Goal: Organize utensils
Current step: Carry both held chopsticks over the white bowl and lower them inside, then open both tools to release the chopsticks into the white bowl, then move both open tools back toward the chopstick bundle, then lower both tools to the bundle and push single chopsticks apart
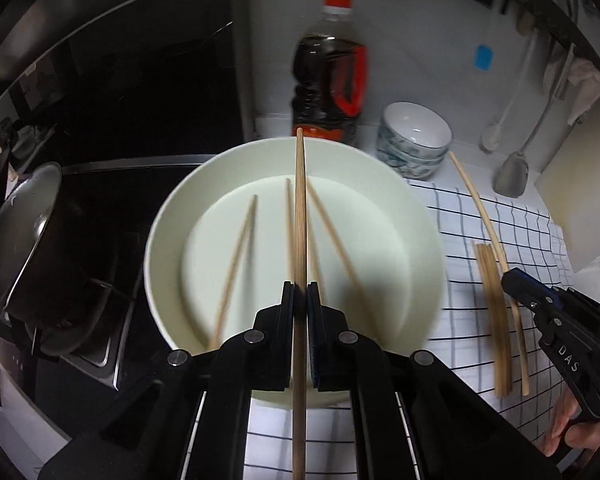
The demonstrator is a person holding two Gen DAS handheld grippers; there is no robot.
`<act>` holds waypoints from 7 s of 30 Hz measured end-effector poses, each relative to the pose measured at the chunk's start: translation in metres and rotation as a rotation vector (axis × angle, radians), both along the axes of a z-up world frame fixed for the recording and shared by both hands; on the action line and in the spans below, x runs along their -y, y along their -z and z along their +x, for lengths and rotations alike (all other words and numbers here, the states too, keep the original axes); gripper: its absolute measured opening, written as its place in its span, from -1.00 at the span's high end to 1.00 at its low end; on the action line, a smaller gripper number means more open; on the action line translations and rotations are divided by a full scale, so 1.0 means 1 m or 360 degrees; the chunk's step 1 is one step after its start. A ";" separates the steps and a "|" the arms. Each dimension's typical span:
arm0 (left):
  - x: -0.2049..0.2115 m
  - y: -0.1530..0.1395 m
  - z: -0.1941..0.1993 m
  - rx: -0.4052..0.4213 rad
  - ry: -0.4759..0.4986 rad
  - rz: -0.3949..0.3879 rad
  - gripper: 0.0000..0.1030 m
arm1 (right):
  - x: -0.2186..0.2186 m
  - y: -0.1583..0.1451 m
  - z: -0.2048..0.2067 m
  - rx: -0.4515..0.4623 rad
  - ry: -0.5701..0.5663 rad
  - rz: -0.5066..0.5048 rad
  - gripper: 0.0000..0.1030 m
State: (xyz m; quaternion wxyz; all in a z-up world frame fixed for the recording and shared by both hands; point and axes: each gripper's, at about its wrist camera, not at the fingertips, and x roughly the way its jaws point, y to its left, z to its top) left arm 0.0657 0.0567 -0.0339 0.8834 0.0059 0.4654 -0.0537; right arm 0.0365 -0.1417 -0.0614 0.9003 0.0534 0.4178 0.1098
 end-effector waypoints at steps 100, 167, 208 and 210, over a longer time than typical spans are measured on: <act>0.070 0.005 -0.092 -0.0044 0.0063 -0.0006 -0.88 | 0.090 0.002 -0.134 -0.0070 0.0294 0.0021 -0.35; 0.188 0.116 -0.063 -0.0246 0.0185 0.0062 -0.88 | 0.149 0.119 -0.083 -0.0282 0.0247 -0.0299 -0.35; 0.219 0.143 -0.049 -0.0247 0.0202 0.0121 -0.90 | 0.176 0.118 -0.069 -0.0206 0.0278 -0.0263 -0.35; 0.220 0.143 -0.045 -0.0238 0.0192 0.0122 -0.90 | 0.175 0.119 -0.065 -0.0196 0.0275 -0.0280 -0.35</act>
